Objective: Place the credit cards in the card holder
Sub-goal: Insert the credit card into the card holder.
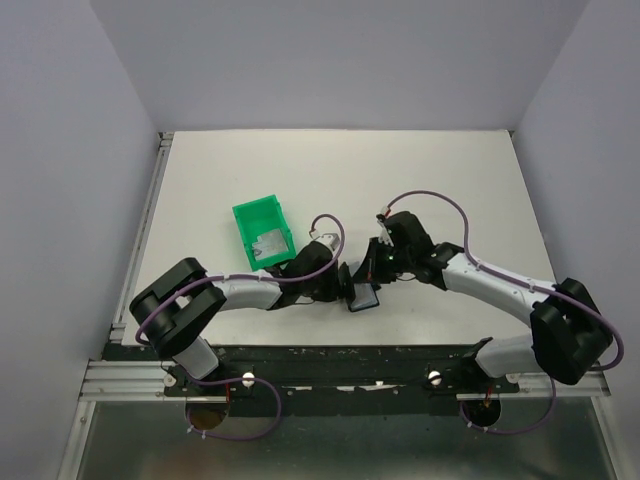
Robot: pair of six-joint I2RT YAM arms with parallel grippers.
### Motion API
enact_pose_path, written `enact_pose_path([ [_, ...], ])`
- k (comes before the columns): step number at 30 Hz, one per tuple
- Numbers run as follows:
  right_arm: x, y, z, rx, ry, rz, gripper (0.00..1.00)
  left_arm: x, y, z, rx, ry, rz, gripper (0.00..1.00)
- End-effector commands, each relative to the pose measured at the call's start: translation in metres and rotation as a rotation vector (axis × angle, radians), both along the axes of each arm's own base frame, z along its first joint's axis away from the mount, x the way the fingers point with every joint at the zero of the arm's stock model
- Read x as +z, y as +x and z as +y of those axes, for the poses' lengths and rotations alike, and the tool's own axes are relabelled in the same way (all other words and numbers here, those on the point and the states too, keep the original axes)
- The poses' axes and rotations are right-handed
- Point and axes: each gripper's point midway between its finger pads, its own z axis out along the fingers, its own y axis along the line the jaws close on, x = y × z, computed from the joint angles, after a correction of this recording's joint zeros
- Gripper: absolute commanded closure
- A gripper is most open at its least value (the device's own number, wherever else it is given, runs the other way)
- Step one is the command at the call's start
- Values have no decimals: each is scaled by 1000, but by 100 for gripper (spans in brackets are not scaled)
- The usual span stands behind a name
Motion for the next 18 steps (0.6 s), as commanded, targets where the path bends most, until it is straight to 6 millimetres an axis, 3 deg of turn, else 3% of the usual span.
enact_pose_path([
  [1, -3, -5, 18, 48, 87, 36, 99, -8, -12, 0, -28, -13, 24, 100],
  [8, -23, -7, 22, 66, 70, 88, 99, -19, -18, 8, -21, -5, 34, 100],
  [18, -45, -7, -5, 14, -118, 119, 99, -36, -21, 31, 0, 97, 30, 100],
])
